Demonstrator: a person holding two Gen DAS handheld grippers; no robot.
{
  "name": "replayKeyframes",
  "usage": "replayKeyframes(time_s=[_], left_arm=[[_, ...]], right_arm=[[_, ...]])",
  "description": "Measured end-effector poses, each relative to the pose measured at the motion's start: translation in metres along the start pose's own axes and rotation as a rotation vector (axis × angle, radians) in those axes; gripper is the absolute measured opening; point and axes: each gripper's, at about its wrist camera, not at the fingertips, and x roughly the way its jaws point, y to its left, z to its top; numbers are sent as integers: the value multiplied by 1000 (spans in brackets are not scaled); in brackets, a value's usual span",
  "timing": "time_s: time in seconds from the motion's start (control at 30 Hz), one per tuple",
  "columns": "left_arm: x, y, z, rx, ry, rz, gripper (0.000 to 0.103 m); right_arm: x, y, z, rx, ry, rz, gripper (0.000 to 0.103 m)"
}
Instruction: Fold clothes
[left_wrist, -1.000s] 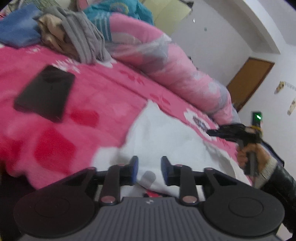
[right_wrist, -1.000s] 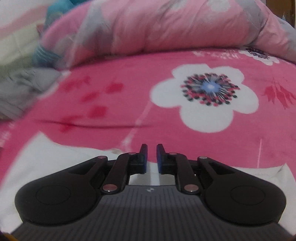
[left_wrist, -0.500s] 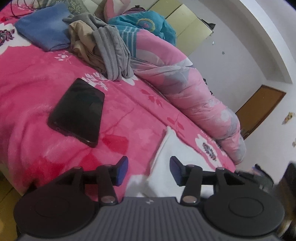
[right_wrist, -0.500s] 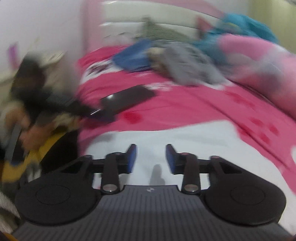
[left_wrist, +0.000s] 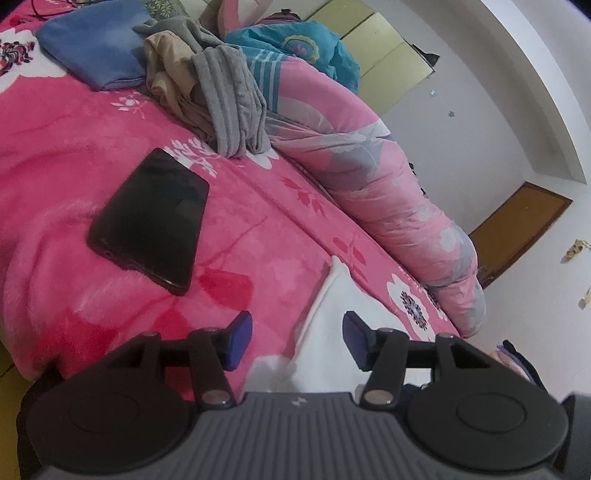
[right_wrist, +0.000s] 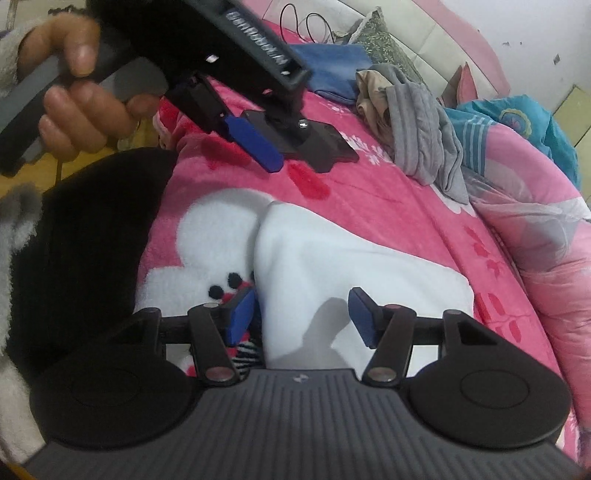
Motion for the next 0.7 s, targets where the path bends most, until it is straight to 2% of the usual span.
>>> replayKeyframes(time_s=[0.1,0.3,0.6,0.67,0.7], left_arm=[[0,-5,1,14,-4,13,54],[1,-19,1,60,-1,65,55],[-4,-36,-5,92,-11,175,75],[-6,-42,-5,97,-24,187,81],[-8,-45,-5,104,-35,190,90]], right_arm=[[4,5,1,-28,-8,-23,57],[-4,-1,-2,45,-36,-48,57],[-40,-20,-28,246,-124,-18,57],[-46,-25,-36,296,-146,-10,57],[-49,-28,-40,321,-157,-5,57]])
